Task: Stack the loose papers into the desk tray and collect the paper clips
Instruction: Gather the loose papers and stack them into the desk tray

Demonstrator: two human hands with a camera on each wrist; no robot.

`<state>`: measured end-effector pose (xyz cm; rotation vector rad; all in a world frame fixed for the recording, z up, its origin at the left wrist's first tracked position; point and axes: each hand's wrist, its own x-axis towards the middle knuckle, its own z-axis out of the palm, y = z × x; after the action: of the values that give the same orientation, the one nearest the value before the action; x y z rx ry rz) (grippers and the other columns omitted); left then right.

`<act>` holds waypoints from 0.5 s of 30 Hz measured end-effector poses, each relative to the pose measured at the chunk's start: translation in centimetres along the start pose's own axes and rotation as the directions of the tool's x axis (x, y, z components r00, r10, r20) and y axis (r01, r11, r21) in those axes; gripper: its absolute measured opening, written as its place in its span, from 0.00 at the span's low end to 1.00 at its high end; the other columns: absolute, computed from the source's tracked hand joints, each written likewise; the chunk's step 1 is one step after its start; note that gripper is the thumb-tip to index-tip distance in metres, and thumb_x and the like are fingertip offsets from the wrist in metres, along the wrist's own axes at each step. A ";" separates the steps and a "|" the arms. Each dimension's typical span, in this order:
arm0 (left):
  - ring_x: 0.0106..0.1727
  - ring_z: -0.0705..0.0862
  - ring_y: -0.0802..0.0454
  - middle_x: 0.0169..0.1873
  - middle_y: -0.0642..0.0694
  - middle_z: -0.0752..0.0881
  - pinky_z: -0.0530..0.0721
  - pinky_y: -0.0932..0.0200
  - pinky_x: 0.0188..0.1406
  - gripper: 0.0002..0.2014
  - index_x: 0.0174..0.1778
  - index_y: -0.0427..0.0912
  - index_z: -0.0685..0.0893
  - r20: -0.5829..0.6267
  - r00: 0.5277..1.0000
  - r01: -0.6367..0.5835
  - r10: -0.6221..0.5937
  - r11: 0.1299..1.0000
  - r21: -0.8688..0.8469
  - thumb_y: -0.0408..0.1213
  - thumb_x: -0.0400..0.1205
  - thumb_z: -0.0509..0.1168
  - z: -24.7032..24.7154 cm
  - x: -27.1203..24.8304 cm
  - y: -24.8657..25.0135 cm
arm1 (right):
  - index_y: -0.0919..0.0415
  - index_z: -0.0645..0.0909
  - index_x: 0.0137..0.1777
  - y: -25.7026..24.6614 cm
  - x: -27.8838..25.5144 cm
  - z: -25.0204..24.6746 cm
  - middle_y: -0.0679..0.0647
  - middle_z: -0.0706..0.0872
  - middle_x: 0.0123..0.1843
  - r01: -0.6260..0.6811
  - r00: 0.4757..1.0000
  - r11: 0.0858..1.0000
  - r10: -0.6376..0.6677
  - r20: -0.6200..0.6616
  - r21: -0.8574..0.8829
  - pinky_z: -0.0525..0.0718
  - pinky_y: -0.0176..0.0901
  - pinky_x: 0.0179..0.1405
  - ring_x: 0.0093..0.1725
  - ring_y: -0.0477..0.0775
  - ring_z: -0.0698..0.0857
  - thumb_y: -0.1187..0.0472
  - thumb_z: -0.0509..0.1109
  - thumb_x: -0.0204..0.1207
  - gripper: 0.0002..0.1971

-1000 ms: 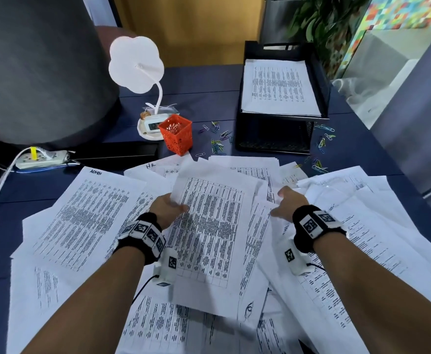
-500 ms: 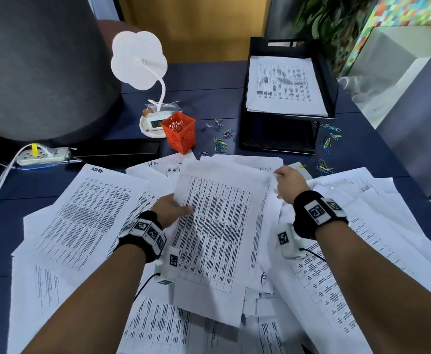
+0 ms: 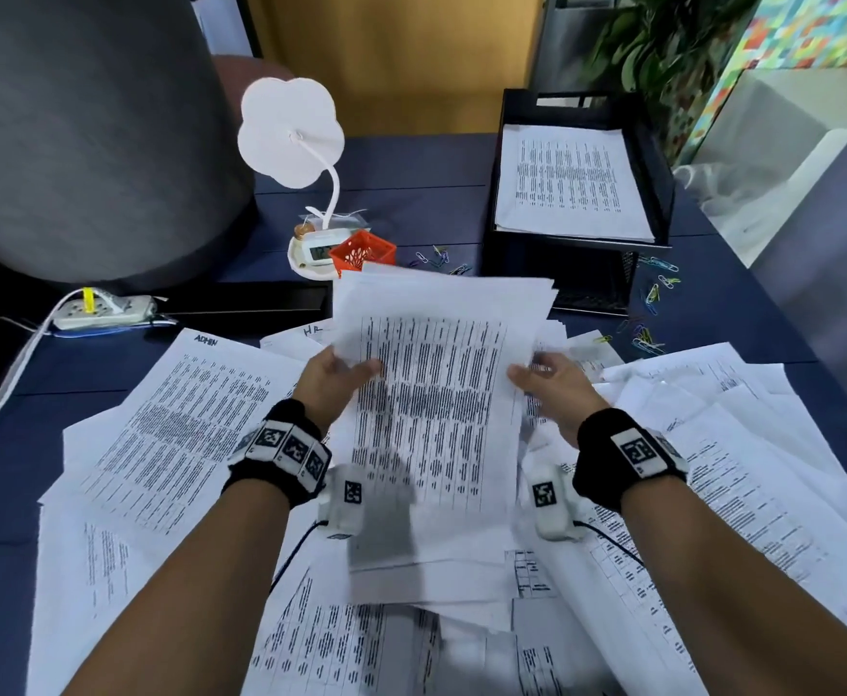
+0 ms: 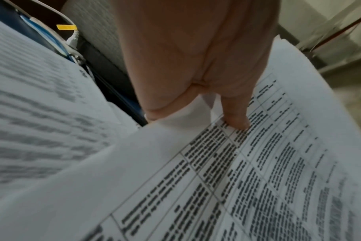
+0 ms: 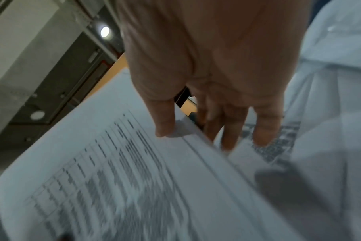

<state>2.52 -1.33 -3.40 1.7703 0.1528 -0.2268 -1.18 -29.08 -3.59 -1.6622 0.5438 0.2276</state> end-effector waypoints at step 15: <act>0.51 0.87 0.56 0.48 0.50 0.88 0.85 0.57 0.54 0.11 0.55 0.47 0.80 -0.378 0.816 -0.537 0.438 0.817 -0.210 0.30 0.79 0.69 0.1 -2.7 9.7 | 0.54 0.71 0.41 -8.3 -4.9 3.8 0.44 0.79 0.37 0.624 0.776 0.770 -0.589 -0.225 0.137 0.75 0.22 0.35 0.30 0.28 0.78 0.75 0.63 0.79 0.14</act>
<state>2.09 -3.44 6.46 1.4600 -0.0515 0.4447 -0.91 -23.62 5.27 -1.5749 0.1160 -0.4455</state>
